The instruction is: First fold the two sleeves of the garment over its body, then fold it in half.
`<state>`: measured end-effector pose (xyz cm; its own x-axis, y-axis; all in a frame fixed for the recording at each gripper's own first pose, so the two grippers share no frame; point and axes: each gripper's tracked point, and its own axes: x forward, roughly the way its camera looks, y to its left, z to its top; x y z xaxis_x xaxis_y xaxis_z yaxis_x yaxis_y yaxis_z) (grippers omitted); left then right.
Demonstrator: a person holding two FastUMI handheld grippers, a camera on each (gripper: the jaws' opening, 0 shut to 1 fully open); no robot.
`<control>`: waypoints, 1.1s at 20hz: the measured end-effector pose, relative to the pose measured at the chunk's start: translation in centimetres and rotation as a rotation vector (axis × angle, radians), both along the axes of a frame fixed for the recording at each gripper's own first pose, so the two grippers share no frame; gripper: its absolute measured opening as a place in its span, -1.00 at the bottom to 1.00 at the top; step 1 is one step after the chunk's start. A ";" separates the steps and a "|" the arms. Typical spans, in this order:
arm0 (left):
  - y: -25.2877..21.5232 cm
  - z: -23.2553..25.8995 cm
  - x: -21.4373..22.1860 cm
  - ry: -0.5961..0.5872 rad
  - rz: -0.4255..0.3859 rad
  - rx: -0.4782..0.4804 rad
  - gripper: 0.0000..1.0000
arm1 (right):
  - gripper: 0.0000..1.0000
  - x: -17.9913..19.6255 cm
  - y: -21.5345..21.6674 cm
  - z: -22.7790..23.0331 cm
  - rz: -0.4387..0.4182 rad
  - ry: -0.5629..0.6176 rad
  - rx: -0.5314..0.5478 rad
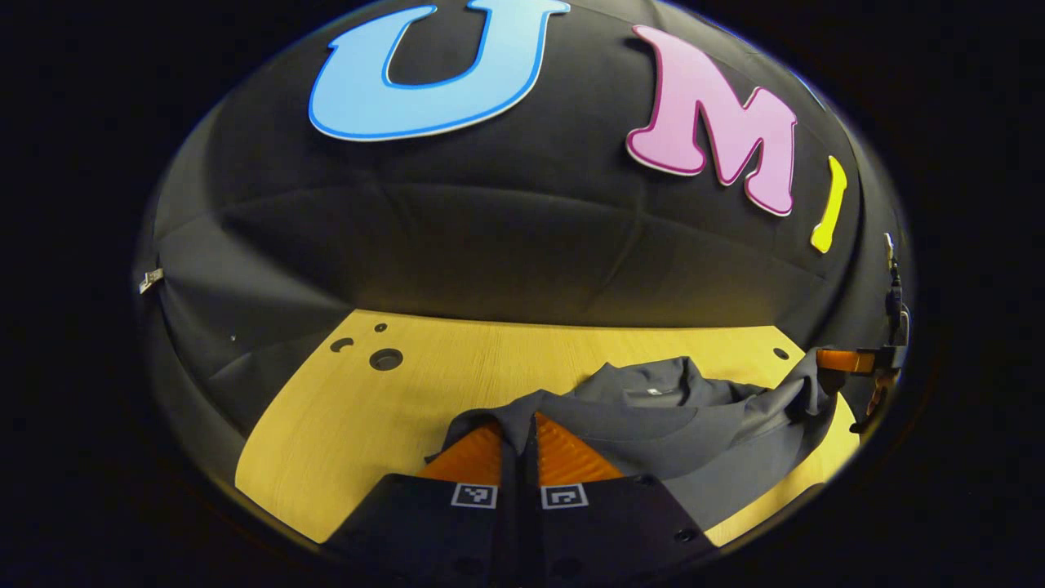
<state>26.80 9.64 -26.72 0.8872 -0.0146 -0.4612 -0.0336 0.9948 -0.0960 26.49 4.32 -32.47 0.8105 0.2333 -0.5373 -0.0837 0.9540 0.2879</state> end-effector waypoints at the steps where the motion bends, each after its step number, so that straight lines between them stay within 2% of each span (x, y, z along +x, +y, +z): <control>1: 0.0 -1.0 0.5 0.010 0.003 0.005 -0.89 | -0.89 0.4 0.3 -0.8 0.000 0.009 0.002; 9: 0.3 -6.6 3.6 0.075 0.035 0.043 -0.89 | -0.89 2.1 1.0 -7.2 0.005 0.068 -0.078; 15: 0.3 -10.1 4.2 0.139 0.048 0.096 -0.89 | -0.83 2.3 1.4 -9.3 -0.013 0.109 -0.098; 17: 0.3 -10.3 4.0 0.143 0.056 0.097 -0.84 | -0.69 2.3 1.4 -9.5 -0.017 0.114 -0.095; 20: 0.1 -10.1 4.0 0.138 0.060 0.076 -0.71 | -0.67 2.0 1.3 -9.5 -0.008 0.120 -0.107; 22: -0.2 -10.1 3.7 0.148 0.052 0.075 -0.60 | -0.58 1.7 1.2 -9.5 -0.013 0.139 -0.101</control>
<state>30.47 9.43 -36.80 0.8083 0.0693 -0.5847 -0.0938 0.9955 -0.0117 28.16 5.51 -41.98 0.7294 0.1623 -0.6645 -0.0370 0.9794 0.1987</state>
